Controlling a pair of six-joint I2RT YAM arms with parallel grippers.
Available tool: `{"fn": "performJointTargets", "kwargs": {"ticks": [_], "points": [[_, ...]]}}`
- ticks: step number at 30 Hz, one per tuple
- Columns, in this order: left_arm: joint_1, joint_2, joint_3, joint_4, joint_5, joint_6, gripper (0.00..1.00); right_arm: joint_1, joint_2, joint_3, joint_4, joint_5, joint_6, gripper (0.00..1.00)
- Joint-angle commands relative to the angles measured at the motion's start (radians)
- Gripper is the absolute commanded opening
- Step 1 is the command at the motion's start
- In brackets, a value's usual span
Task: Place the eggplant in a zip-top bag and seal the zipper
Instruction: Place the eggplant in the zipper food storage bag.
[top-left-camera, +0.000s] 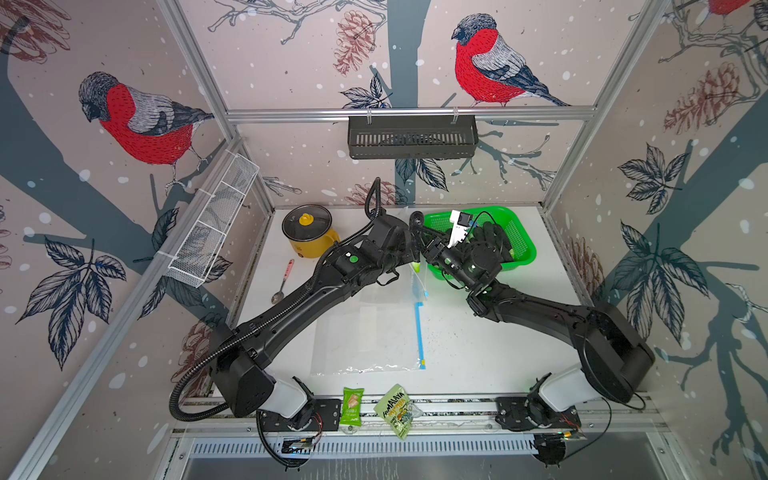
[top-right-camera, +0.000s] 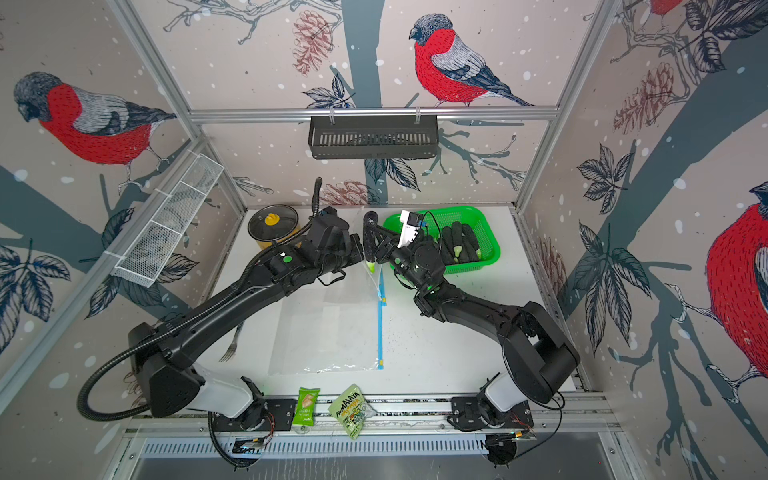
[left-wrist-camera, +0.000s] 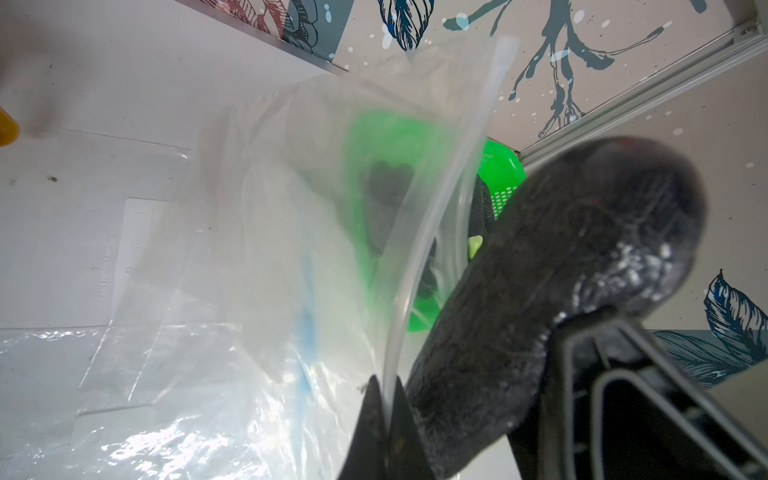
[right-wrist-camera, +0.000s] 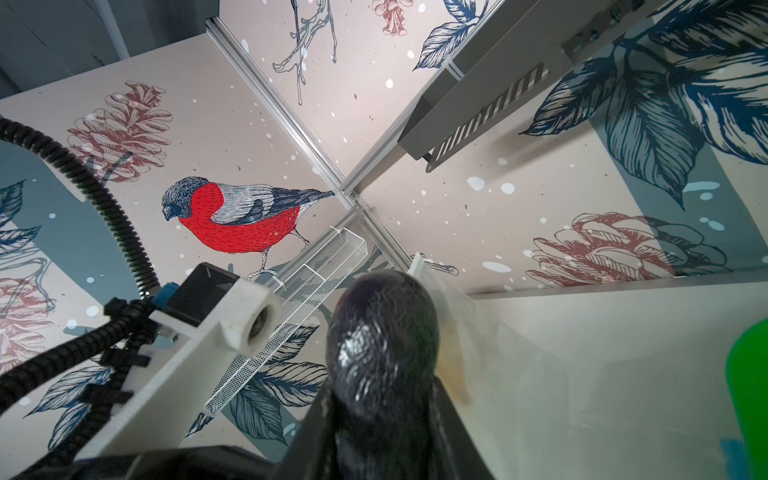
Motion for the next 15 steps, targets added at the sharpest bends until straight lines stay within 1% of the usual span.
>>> {"fn": "performJointTargets", "kwargs": {"ticks": [1, 5, 8, 12, 15], "points": [[0.009, -0.015, -0.005, 0.027, -0.008, -0.007, 0.00, 0.012, -0.022, -0.006, -0.019, 0.046, -0.086, 0.17], [0.023, -0.021, -0.008, 0.029, -0.008, -0.004, 0.00, 0.026, -0.041, -0.024, -0.057, 0.078, -0.138, 0.18], [0.028, -0.020, -0.007, 0.029, -0.002, -0.001, 0.00, 0.030, -0.043, -0.026, -0.079, 0.076, -0.162, 0.20], [0.031, -0.014, -0.001, 0.032, 0.005, 0.002, 0.00, 0.034, -0.031, 0.009, -0.148, 0.064, -0.200, 0.21], [0.031, -0.013, 0.004, 0.034, 0.009, 0.008, 0.00, 0.030, -0.019, 0.035, -0.193, 0.052, -0.228, 0.24]]}}
